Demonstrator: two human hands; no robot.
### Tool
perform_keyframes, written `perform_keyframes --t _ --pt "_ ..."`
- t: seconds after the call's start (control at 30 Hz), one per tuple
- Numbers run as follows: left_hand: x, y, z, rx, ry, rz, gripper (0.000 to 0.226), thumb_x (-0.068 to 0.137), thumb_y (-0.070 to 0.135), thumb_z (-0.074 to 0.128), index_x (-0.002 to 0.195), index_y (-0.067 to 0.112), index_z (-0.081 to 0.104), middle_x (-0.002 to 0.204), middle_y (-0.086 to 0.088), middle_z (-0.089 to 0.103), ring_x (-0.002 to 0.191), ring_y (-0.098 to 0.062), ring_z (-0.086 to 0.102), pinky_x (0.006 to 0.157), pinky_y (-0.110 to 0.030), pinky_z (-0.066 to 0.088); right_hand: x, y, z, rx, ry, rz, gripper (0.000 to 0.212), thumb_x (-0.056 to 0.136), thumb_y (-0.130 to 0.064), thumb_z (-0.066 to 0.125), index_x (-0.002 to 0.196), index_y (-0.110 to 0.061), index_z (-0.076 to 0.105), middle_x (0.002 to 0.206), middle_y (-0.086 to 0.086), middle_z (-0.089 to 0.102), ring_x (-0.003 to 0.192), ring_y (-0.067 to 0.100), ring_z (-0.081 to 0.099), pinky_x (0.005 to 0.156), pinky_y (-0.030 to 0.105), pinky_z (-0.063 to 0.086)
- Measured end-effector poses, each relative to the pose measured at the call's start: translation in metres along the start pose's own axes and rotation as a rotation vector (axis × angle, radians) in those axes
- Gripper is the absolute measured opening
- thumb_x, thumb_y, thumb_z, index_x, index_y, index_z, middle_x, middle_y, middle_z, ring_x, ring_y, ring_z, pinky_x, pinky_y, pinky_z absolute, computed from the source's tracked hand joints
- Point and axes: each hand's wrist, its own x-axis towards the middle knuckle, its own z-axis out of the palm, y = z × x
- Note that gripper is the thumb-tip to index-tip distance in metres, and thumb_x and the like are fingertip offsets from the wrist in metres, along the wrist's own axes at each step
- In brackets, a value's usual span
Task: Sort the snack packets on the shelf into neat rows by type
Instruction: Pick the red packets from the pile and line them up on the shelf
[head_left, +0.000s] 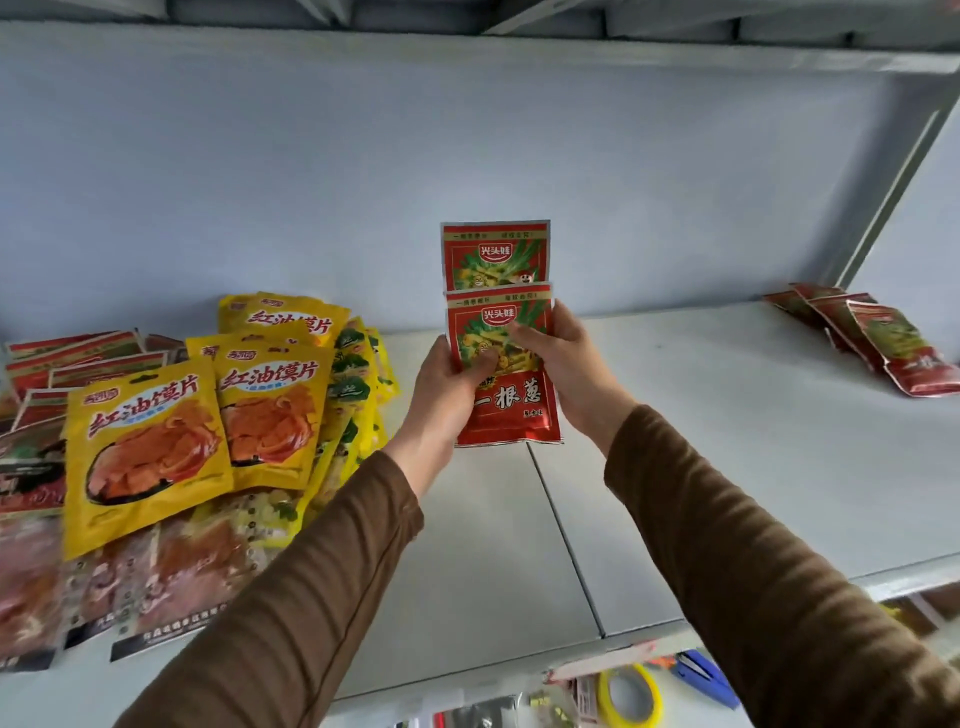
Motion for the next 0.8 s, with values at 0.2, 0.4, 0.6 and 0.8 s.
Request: perform_keyframes --t 0.2,0.4,0.6,0.8 --pt "-0.007 -0.008 0.063 0.026 -0.05 -0.049 0.022 0.096 0.025 0.069 0.117 0.025 0.062 0.102 0.004 0.079 0.088 -0.014 0.077 0.067 -0.027 0.06 -0.005 -0.006 -0.065 -0.154 0.07 -0.033 0.027 0.093 -0.015 0.068 0.12 -0.014 0.061 0.105 0.001 0.076 0.09 0.023 0.076 0.076 0.039 0.062" --pt "-0.003 -0.02 0.164 0.065 -0.101 -0.139 0.021 0.098 0.036 0.065 0.116 0.026 0.063 0.105 0.007 0.078 0.093 -0.011 0.076 0.079 -0.034 0.061 -0.006 -0.021 -0.176 -0.101 0.092 0.076 0.03 0.093 -0.012 0.068 0.121 -0.011 0.06 0.107 0.008 0.076 0.093 0.032 0.075 0.08 0.047 0.061" --pt "0.0 -0.04 0.28 0.041 -0.157 -0.175 0.032 0.09 0.023 0.076 0.117 0.027 0.059 0.11 0.005 0.076 0.099 -0.014 0.073 0.082 -0.036 0.058 -0.013 -0.044 -0.298 -0.157 0.097 0.191 0.031 0.094 -0.011 0.067 0.123 -0.013 0.058 0.107 0.011 0.076 0.091 0.033 0.075 0.079 0.047 0.061" --pt "-0.005 -0.06 0.364 0.04 -0.172 -0.219 0.036 0.091 0.01 0.072 0.123 0.017 0.057 0.116 -0.004 0.073 0.105 -0.024 0.072 0.095 -0.048 0.057 -0.029 -0.054 -0.379 -0.151 0.192 0.252 0.03 0.094 -0.017 0.065 0.121 -0.021 0.053 0.103 0.011 0.076 0.087 0.033 0.076 0.079 0.049 0.061"
